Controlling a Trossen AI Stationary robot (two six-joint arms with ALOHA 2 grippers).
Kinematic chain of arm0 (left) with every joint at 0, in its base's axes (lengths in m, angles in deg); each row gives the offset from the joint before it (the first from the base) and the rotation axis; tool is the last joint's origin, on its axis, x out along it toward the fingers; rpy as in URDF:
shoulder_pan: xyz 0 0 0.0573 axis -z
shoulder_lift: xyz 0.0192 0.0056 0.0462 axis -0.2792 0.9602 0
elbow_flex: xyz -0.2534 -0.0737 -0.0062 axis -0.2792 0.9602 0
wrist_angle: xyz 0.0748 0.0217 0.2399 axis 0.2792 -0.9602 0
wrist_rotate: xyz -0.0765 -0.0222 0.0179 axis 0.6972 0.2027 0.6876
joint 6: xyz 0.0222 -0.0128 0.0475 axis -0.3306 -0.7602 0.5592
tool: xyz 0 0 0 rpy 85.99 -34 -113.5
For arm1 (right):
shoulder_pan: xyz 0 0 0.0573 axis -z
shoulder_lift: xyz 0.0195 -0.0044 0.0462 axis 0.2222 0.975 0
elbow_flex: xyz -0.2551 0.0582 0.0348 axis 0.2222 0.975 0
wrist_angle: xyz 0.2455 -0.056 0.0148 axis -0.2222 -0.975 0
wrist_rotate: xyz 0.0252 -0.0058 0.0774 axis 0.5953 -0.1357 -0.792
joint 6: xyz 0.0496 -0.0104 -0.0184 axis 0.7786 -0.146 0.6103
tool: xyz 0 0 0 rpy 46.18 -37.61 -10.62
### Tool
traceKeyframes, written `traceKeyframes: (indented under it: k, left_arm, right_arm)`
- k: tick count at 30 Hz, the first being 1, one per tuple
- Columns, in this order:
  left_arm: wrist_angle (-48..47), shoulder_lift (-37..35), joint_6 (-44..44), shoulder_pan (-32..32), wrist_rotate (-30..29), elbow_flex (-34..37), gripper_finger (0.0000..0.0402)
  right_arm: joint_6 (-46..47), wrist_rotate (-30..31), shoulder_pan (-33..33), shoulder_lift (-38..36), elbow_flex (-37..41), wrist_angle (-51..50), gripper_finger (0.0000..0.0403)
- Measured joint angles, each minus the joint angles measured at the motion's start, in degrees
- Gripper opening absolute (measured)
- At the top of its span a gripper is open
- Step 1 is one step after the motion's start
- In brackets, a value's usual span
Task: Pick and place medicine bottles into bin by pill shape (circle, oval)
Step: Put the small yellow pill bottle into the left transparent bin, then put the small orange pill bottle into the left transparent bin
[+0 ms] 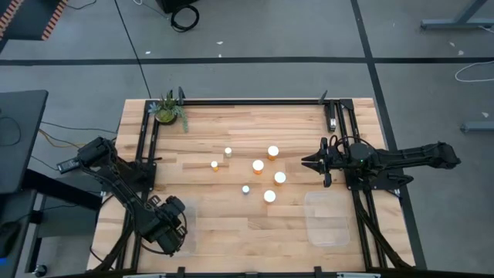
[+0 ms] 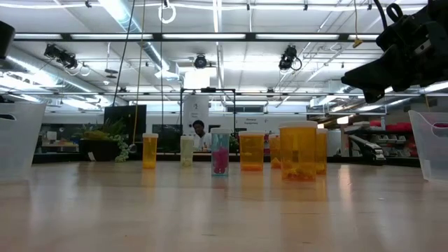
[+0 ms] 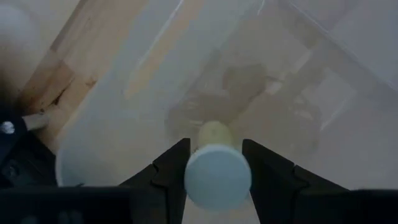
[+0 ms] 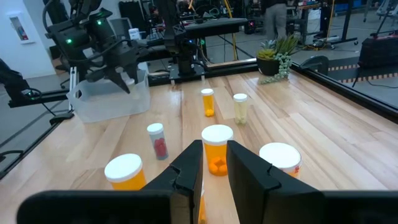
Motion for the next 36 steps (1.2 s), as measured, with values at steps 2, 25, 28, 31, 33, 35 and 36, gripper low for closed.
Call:
traceKeyframes:
  k: [2, 25, 28, 31, 33, 35, 36]
  left_arm:
    - [-0.1, 0.0, 0.0, 0.0, 0.0, 0.0, 0.0168]
    - [-3.2, -0.1, 3.1, -0.4, 0.0, 0.0, 0.0189]
    - [-3.2, -0.8, 3.6, -0.7, 0.0, 0.0, 0.0188]
    - [-3.2, -2.1, 3.7, -1.3, -0.5, 0.0, 0.0187]
    - [-3.3, -3.0, 3.7, -1.7, -0.7, 0.0, 0.0186]
    - [-3.4, -3.6, 4.0, -2.0, -0.8, -0.1, 0.0186]
    - [-3.5, -3.8, 4.4, -2.1, -0.9, -0.1, 0.0186]
  right_arm:
    - [0.0, 0.0, 0.0, 0.0, 0.0, 0.0, 0.0079]
    - [0.0, 0.0, 0.0, 0.0, 0.0, 0.0, 0.0079]
    - [0.0, 0.0, 0.0, 0.0, 0.0, 0.0, 0.0079]
    - [0.0, 0.0, 0.0, 0.0, 0.0, 0.0, 0.0079]
    - [0.0, 0.0, 0.0, 0.0, 0.0, 0.0, 0.0079]
    - [0.0, 0.0, 0.0, 0.0, 0.0, 0.0, 0.0079]
    - [0.0, 0.0, 0.0, 0.0, 0.0, 0.0, 0.0079]
